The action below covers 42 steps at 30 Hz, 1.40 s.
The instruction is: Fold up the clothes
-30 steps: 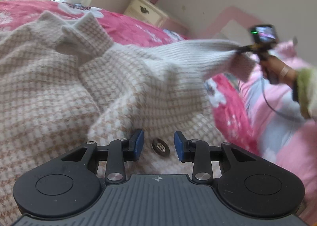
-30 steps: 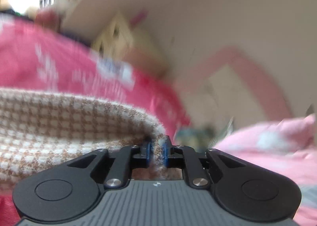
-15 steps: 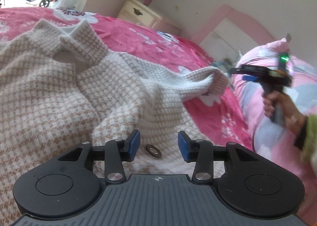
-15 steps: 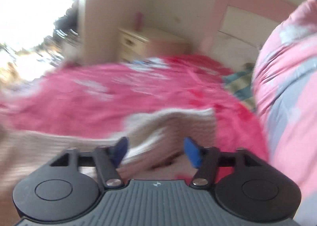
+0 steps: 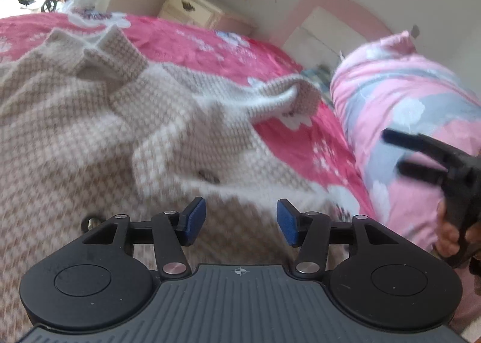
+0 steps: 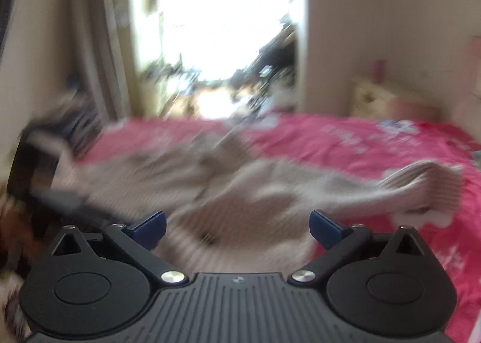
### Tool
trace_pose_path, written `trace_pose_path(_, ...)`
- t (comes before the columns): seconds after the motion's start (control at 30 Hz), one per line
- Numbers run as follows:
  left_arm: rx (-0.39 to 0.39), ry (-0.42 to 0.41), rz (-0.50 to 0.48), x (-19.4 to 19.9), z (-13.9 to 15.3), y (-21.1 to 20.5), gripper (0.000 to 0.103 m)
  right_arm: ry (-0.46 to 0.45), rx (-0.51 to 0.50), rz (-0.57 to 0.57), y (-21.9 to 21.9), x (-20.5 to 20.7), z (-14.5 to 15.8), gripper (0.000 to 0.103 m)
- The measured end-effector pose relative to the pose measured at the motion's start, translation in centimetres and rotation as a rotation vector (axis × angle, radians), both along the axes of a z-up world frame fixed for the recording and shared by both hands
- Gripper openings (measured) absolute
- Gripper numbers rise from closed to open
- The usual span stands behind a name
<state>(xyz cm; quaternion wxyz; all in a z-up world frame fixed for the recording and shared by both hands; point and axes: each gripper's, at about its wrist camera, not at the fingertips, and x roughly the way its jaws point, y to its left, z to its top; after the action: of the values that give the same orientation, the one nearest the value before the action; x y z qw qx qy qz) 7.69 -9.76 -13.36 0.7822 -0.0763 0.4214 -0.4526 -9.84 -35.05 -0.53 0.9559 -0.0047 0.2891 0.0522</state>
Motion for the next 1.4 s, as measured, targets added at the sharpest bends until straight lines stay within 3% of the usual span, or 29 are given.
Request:
trace_pose_path(0.17,0.078,0.081,-0.108,-2.5,-1.4,-0.5,0.053,0.093,-0.088,0.073,3.8,-0.4,-2.2,0.103)
trace_pose_path(0.27,0.095,0.187,-0.16,-3.8,-2.9,-1.2,0.053,0.168,-0.025,-0.033,2.5,-0.6,-3.5,0.103)
trace_pose_path(0.37,0.101,0.312,-0.142,-4.3,-5.1,-2.2,0.052,0.206,0.033,-0.147,0.7,-1.2,-4.5,0.101)
trace_pose_path(0.47,0.096,0.351,-0.113,-4.3,-6.0,-2.9,0.05,0.242,0.063,-0.244,-1.0,-2.4,-5.7,0.096)
trace_pose_path(0.6,0.057,0.414,-0.09,-3.8,-6.5,-3.6,0.047,0.296,0.108,-0.347,-3.2,-4.1,-7.4,0.08)
trace_pose_path(0.7,0.062,0.431,-0.059,-3.7,-6.9,-4.2,0.04,0.321,0.144,-0.35,-4.0,-5.9,-8.3,0.07)
trace_pose_path(0.8,0.066,0.447,-0.026,-3.8,-7.2,-4.6,0.032,0.348,0.108,-0.281,-3.1,-7.3,-9.5,0.067)
trace_pose_path(0.9,0.083,0.484,0.017,-3.7,-7.7,-5.0,0.007,0.382,0.001,-0.208,-1.3,-7.1,-10.7,0.065)
trace_pose_path(0.93,0.081,0.497,0.037,-3.6,-7.9,-5.0,0.004,0.392,-0.042,-0.191,-0.8,-6.8,-11.2,0.064)
trace_pose_path(1.03,0.072,0.534,0.094,-3.6,-8.2,-5.0,0.002,0.41,-0.147,-0.173,0.2,-5.8,-12.6,0.055)
trace_pose_path(1.1,0.06,0.542,0.118,-3.9,-8.0,-4.7,0.001,0.409,-0.168,-0.22,-0.3,-5.6,-12.6,0.037)
trace_pose_path(1.2,0.04,0.539,0.123,-4.2,-7.3,-3.8,0.001,0.407,-0.199,-0.289,-0.9,-5.3,-12.7,0.019)
trace_pose_path(1.4,0.013,0.561,0.08,-3.7,-5.8,-1.5,0.001,0.375,-0.103,-0.432,-3.0,-6.6,-11.2,0.017)
